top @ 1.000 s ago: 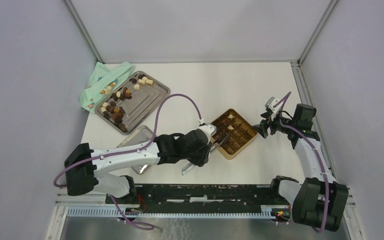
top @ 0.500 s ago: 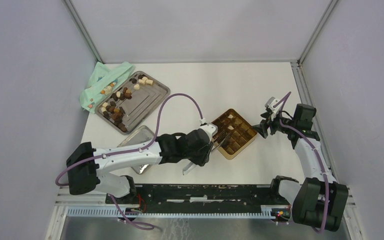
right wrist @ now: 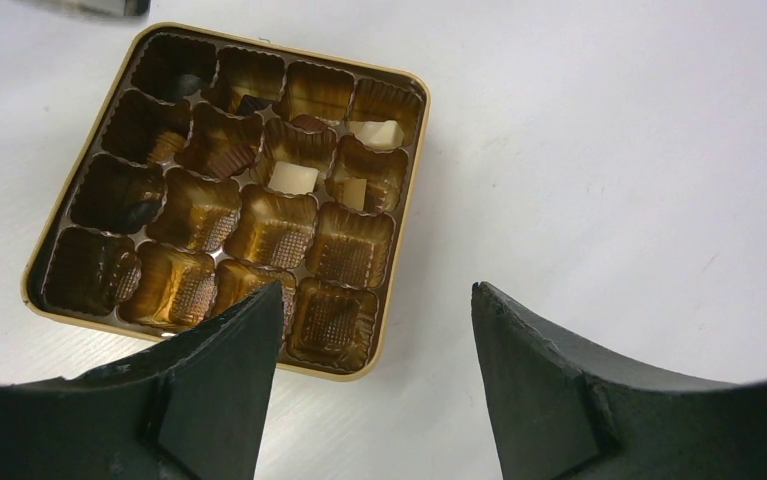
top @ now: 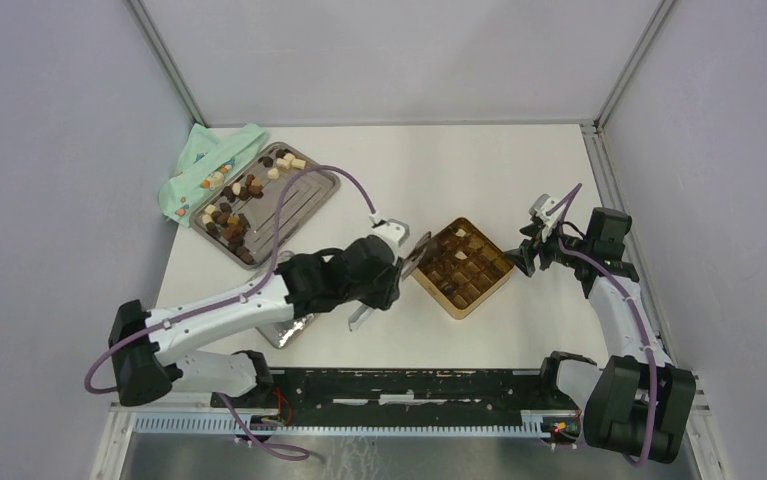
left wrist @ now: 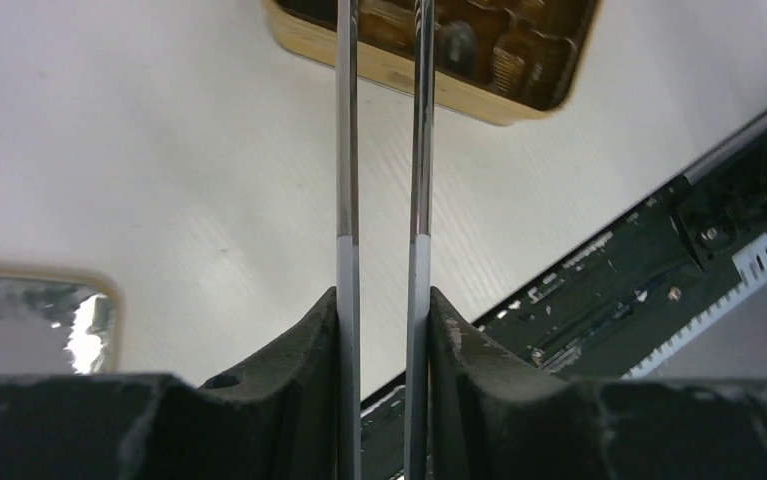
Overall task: Pack the chocolate
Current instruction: Place the fake chocolate in the packing box, then pick up the fake chocolate from the plate.
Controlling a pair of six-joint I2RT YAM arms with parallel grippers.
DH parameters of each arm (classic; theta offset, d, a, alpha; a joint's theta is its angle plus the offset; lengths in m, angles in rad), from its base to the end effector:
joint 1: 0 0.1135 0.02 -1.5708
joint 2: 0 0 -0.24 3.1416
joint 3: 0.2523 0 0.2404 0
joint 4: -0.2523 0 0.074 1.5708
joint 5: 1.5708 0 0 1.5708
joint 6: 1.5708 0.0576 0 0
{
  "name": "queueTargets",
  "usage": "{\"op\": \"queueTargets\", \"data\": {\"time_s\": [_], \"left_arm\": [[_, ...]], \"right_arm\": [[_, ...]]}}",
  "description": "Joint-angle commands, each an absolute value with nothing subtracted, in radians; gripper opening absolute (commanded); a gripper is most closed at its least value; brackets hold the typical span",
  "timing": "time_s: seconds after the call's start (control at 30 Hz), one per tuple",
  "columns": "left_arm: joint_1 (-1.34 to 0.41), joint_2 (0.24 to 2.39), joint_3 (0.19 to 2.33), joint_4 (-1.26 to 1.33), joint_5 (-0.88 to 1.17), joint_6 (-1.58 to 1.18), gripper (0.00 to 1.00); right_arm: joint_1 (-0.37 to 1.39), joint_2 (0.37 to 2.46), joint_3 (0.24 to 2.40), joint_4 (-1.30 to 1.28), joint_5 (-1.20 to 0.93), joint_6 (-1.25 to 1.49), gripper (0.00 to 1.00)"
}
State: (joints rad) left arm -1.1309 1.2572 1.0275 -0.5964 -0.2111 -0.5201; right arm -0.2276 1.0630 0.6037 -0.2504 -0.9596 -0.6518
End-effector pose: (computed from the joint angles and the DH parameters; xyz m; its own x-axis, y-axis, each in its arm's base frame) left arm 0.1279 -0.2433 0.2514 -0.6813 0.3065 -0.6647 0.5596 0.8035 -0.2031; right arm 0.2248 -0.0036 0.2041 -0.2161 -0.3073 -0.9268 -0.7633 0.6451 -0.0359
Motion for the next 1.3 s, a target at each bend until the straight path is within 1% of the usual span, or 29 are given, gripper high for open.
{"op": "queueTargets", "data": {"time_s": [0.0,0.13,0.23,0.37,0.47,0.67,0.9,1.27], "left_arm": [[-0.975,1.141,1.08,-0.701,-0.255,-0.461,0.38],[-0.696,1.05,1.049,-0.756,-0.204,-0.382,0.39],[-0.51,1.032,1.028,-0.798,-0.207,-0.309,0.4],[-0.341,1.053,1.01,-0.815,-0.237,-0.259,0.4],[-0.218,1.086,1.001,-0.787,-0.212,-0.24,0.4],[-0.075,1.206,1.036,-0.741,-0.172,-0.253,0.4],[-0.015,1.365,1.074,-0.692,-0.239,-0.247,0.4],[-0.002,1.373,1.121,-0.693,-0.285,-0.233,0.4]], "right_arm": [[-0.232,1.038,0.62,-0.236,-1.0,-0.648,0.75],[-0.232,1.036,0.619,-0.229,-1.018,-0.636,0.74],[-0.232,1.034,0.617,-0.229,-1.023,-0.632,0.75],[-0.233,1.029,0.61,-0.219,-1.037,-0.622,0.74],[-0.232,1.028,0.609,-0.216,-1.039,-0.618,0.74],[-0.233,1.03,0.602,-0.207,-1.046,-0.607,0.75],[-0.232,1.027,0.6,-0.202,-1.059,-0.597,0.74],[-0.233,1.032,0.6,-0.202,-1.065,-0.592,0.74]]}}
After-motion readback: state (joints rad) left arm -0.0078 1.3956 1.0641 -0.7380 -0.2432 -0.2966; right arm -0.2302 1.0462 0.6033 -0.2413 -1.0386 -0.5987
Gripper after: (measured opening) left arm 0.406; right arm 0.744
